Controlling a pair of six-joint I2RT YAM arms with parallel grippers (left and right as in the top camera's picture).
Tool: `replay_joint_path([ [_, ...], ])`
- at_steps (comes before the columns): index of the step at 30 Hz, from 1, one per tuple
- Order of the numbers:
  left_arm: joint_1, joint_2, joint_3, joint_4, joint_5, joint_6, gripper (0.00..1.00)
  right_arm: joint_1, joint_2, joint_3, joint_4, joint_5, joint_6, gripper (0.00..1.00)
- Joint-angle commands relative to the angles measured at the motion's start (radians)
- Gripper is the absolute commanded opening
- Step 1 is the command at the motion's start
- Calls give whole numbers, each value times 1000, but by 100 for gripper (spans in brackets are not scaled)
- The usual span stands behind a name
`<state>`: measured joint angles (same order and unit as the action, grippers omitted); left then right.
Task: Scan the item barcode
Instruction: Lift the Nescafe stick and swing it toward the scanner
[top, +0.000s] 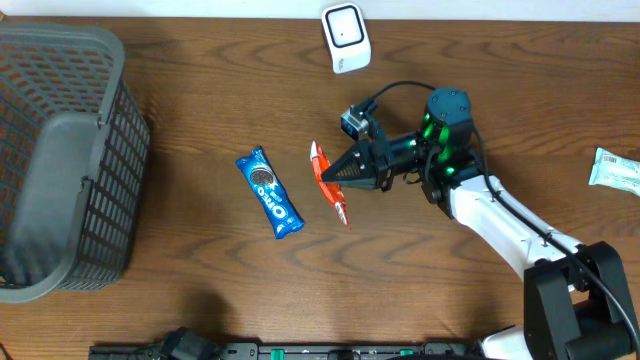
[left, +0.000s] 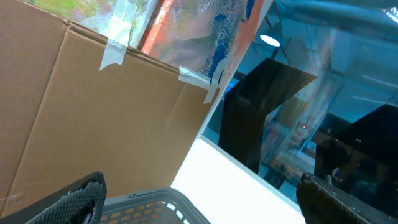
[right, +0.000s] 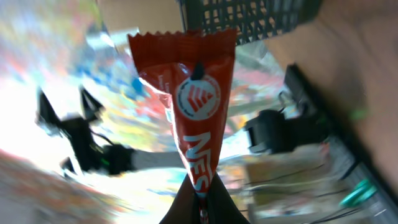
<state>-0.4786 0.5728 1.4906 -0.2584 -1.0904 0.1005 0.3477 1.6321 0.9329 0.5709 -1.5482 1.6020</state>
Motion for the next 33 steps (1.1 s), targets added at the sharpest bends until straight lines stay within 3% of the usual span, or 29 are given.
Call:
replay_joint_path([
  [1,4,-10,1,4,-2,-9,98,-34,4,3,-76,-13,193,1],
  [20,4,-10,1,4,-2,-9,98,-32,4,3,-119,-8,222,1],
  [24,4,-10,1,4,-2,-9,98,-32,4,3,-101,-6,145,1],
  [28,4,-10,1,4,-2,-9,98,-53,4,3,34,90,-106,1],
  [33,4,-10,1,4,-2,-9,98,-101,4,3,353,212,-167,2],
])
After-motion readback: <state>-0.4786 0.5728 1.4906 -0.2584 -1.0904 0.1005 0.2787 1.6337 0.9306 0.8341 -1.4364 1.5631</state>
